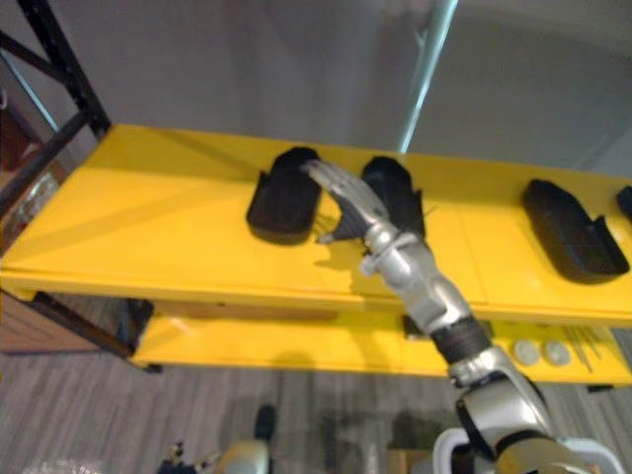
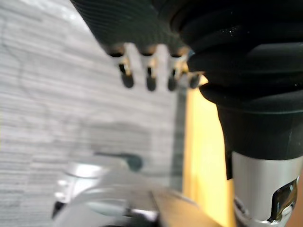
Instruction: Walk over and take plastic housings, then place them on the shelf
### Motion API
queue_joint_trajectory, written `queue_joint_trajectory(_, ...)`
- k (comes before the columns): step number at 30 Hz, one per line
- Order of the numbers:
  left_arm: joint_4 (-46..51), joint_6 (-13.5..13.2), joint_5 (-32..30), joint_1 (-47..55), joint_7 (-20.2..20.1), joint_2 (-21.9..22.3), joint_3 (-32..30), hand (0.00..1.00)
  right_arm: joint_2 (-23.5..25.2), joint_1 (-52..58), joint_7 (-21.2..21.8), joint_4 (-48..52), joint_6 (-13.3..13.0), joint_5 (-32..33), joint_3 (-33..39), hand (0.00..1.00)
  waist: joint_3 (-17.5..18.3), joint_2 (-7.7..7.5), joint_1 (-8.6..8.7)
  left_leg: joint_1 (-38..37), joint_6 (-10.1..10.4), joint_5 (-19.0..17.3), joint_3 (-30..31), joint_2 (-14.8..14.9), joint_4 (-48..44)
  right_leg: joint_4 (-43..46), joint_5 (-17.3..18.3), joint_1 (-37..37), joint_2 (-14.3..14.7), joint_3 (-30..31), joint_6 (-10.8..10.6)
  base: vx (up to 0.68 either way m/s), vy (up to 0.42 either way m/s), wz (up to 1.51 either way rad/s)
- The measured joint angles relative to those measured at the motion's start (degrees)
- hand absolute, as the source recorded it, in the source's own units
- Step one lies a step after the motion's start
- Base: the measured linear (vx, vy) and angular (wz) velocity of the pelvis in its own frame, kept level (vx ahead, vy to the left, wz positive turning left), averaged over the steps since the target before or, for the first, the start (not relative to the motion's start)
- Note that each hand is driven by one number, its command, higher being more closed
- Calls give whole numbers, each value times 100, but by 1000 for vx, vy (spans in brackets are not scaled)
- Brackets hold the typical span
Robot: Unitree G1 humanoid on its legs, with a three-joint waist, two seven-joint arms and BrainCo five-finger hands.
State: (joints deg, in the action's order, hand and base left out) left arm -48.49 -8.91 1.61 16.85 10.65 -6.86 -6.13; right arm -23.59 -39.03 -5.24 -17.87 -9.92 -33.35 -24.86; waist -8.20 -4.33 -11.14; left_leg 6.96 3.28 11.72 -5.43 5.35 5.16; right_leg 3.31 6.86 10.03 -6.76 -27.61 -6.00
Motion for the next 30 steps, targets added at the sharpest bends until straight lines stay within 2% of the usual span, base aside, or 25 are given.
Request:
queue_joint_trajectory(4,3,2,-46,21,-85,2,-11,0,133,-141,-128,-689,439,-318,-122,0,-50,62,-81,20,11,22,41,-5,0,6,8,8,13,-73,4,-47,-1,8)
queue_joint_trajectory(6,4,-3,-46,22,-113,1,-10,0,177,-329,-129,-842,509,-324,-130,0,-97,87,-93,30,10,25,45,-9,0,-9,7,8,13,-80,1,-18,2,1)
queue_joint_trajectory(10,21,-56,-45,-40,-197,0,-5,0,200,-645,-29,-1035,511,-138,-191,0,-108,80,-94,119,-26,59,201,-58,-1,-50,-14,26,17,-233,-33,4,-12,16)
queue_joint_trajectory(14,70,-62,-49,-118,-238,3,6,0,237,-762,228,-1222,475,108,-490,0,-177,40,-203,108,-3,84,248,-91,-2,-82,-18,99,16,-286,-41,22,-14,10)
queue_joint_trajectory(19,140,-40,-47,-116,-241,22,13,0,432,-953,-118,-1320,472,110,-562,0,-252,97,-230,106,7,93,331,-91,-1,-81,-1,147,28,-372,-17,-16,-1,8)
queue_joint_trajectory(21,158,-26,-48,-116,-242,21,13,0,553,-1064,-118,-1325,638,114,-562,0,-253,99,-229,107,7,89,342,-89,-1,-79,19,147,47,-375,4,-48,8,2)
queue_joint_trajectory(23,159,-17,-47,-117,-241,36,13,0,681,-1108,-204,-1382,1168,351,-557,0,-256,101,-246,107,12,62,351,-86,-1,-66,57,148,58,-398,8,-52,5,6)
queue_joint_trajectory(25,159,-19,-47,-115,-240,38,12,0,745,-1108,-398,-1583,1405,475,-521,0,-279,108,-266,108,13,62,355,-86,-1,-51,111,129,48,-403,-5,-43,10,4)
queue_joint_trajectory(27,198,-20,-35,-120,-231,37,10,0,779,-1105,-487,-1682,1387,514,-371,0,-392,128,-264,105,14,63,354,-76,-1,-9,130,113,44,-400,-2,-43,11,-1)
queue_joint_trajectory(29,207,-12,-26,-118,-227,32,5,0,778,-1099,-514,-1693,1251,514,-324,0,-429,121,-260,118,13,66,344,-75,-2,17,127,110,43,-391,-4,0,0,0)
queue_joint_trajectory(30,211,12,-26,-121,-230,28,5,0,779,-1095,-538,-1712,1104,520,-320,0,-432,114,-261,118,-11,88,345,-88,-2,25,120,113,32,-391,-14,32,-6,1)
